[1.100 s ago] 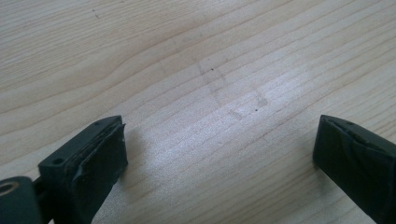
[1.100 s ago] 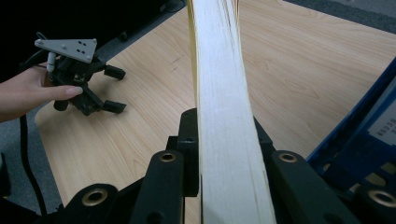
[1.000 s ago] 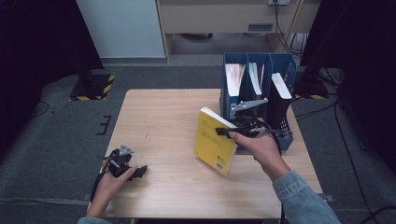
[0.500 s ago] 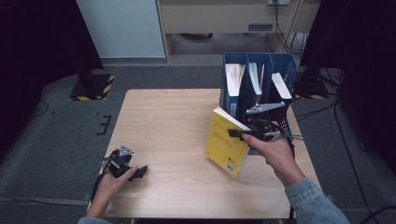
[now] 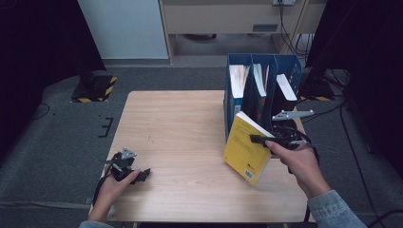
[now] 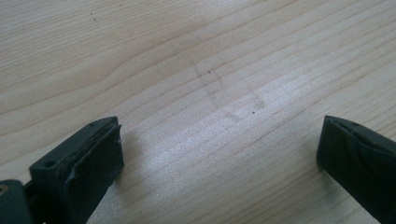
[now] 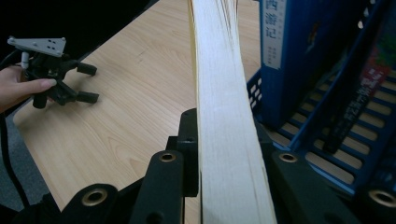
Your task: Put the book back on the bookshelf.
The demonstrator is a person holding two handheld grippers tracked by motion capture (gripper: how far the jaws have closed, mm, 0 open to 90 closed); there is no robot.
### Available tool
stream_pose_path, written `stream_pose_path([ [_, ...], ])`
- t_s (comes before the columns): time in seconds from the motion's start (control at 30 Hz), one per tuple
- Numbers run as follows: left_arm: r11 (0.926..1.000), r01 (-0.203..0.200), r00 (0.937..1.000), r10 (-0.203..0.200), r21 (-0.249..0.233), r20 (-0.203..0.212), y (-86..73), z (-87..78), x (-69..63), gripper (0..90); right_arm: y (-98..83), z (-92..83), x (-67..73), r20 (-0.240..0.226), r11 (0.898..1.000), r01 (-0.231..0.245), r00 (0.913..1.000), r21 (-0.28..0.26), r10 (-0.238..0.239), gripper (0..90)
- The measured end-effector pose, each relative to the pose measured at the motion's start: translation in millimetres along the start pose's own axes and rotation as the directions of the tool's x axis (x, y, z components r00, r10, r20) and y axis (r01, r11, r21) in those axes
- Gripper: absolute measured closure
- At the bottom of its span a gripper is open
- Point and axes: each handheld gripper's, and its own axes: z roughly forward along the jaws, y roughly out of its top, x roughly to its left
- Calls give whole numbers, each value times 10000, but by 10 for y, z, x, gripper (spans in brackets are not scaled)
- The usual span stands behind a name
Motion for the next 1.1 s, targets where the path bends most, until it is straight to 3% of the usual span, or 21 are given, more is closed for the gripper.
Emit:
stream_pose_path([
  [0.27,10000,-11,10000,11,-25,11,0,2,0,0,-38,-147,-72,167,9991,-352,9992,-217,355,743],
  [0.43,10000,-13,10000,13,-33,8,-1,2,-1,0,51,-271,-100,107,9968,-661,9977,-454,667,742],
  [0.7,10000,-18,10000,18,-50,16,-1,4,-4,0,214,-494,-150,12,9943,-778,9969,-730,781,743],
  [1.1,10000,-26,10000,26,-84,3,-2,8,-9,0,451,-738,-190,354,9918,-781,9960,-1008,820,742],
])
